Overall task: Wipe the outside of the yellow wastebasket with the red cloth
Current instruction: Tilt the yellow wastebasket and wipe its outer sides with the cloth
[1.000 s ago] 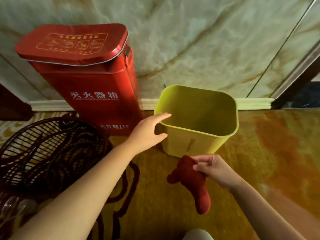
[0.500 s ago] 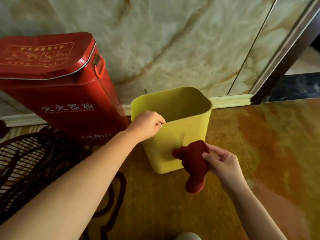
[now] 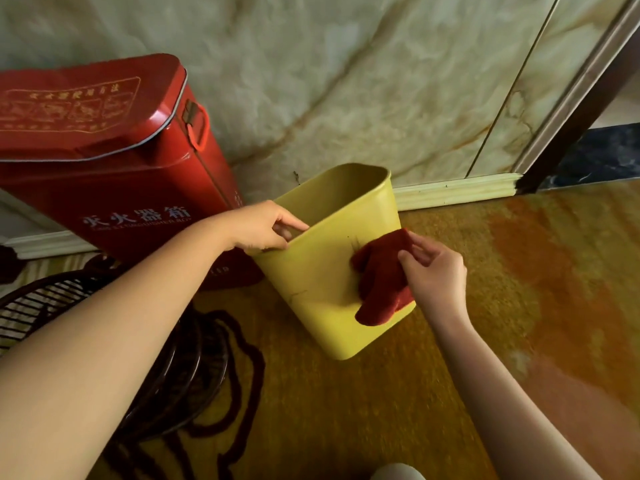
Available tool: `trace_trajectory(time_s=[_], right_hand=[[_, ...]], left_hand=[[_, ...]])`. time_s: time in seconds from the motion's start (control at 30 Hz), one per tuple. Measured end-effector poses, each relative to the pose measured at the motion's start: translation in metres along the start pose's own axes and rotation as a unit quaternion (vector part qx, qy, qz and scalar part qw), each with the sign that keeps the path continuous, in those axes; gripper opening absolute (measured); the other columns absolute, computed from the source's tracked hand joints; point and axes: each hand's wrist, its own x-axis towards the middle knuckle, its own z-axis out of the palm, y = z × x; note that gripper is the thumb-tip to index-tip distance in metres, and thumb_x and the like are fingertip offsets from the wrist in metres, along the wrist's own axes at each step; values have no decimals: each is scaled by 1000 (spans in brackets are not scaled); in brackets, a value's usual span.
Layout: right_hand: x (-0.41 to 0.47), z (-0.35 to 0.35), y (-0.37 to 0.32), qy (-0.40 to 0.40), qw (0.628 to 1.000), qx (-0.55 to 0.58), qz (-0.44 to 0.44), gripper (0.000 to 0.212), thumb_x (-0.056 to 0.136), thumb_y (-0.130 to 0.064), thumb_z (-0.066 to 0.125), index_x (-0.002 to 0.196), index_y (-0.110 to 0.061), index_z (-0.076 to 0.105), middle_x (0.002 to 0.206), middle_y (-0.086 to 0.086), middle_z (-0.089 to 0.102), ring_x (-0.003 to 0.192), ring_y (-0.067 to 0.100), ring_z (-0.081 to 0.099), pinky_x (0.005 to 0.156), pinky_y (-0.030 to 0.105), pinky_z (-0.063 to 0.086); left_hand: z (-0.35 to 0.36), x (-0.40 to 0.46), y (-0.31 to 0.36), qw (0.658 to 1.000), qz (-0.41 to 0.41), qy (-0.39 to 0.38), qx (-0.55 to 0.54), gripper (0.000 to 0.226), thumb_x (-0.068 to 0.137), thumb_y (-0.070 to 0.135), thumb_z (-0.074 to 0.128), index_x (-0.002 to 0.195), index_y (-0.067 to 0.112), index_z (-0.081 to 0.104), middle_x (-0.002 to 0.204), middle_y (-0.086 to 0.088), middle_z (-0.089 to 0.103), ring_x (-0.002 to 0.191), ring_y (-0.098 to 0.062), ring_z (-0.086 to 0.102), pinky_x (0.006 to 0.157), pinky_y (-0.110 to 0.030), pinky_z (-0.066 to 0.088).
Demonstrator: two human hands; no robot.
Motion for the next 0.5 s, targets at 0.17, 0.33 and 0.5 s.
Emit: trace_trajectory(time_s=[0.17,0.33,0.5], right_hand=[[-2,44,-28,-6,960,-142,-240,35,87,-23,54,122,-22,58,113,5,69,98,25,65,81,35,50],[20,91,-7,23,962,-175,-207,57,82,-42,57,135,-39,37,135,12,38,129,28,27,106,50,19],[26,129,10,8,987,-95,-131,80,74,-72,34,137,-50,-10,156,3,-20,140,17,-27,110,65,-8]], left_hand=[[-2,13,-4,999,23,10,-22,43,80,-3,59,119,14,57,90,-7,63,55,11,54,40,-3,31],[-7,20,-22,997,47,39,-40,45,80,-4,56,117,21,58,98,-11,69,68,20,57,60,-1,43],[-10,18,-35,987,73,-112,-93,70,81,-5,54,126,45,35,116,-7,67,101,-4,61,94,-21,44]])
